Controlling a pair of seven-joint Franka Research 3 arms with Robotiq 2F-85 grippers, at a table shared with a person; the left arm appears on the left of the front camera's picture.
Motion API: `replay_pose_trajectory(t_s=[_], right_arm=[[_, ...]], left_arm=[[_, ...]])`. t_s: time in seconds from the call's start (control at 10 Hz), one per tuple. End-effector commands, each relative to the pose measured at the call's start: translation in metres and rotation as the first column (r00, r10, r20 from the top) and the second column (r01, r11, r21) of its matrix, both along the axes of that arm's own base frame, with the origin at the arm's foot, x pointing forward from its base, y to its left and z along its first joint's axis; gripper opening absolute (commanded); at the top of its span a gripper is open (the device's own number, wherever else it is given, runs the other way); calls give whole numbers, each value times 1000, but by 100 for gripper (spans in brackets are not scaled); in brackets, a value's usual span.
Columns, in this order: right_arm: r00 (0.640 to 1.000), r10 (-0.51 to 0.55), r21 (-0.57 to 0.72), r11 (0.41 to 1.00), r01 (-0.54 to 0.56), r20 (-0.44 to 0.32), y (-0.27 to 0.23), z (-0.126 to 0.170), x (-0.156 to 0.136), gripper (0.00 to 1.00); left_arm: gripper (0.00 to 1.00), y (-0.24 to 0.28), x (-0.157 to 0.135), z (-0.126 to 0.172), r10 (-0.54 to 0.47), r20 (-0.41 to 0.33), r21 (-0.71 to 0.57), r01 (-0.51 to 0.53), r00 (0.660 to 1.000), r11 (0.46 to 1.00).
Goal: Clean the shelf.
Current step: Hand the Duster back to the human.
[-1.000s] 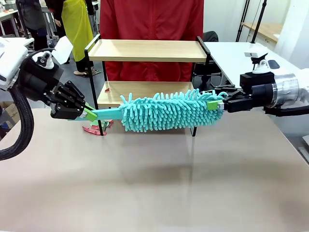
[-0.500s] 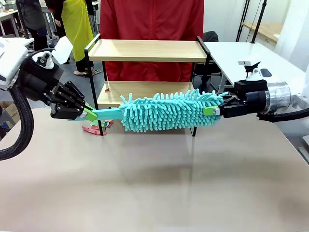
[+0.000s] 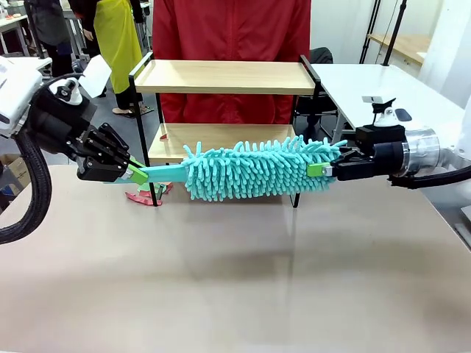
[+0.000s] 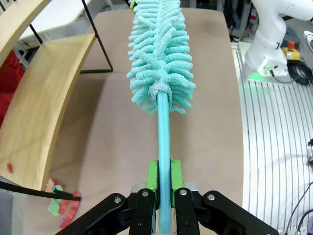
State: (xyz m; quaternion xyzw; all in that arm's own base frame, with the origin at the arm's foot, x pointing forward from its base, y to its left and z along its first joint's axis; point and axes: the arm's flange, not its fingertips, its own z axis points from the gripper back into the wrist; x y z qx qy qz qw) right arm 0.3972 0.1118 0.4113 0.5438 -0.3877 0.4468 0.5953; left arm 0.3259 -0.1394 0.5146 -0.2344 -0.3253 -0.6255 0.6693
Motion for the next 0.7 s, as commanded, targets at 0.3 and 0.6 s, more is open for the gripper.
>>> replay_pose_trajectory(t_s=[0.3, 0.6], right_arm=[[999, 36, 6, 999, -36, 20, 6, -12, -29, 0], [999, 34, 16, 999, -35, 26, 5, -12, -29, 0]], left_arm=[[13, -1, 0, 3, -4, 6, -20, 4, 1000, 1000], [13, -1, 0, 3, -4, 6, -20, 4, 1000, 1000]])
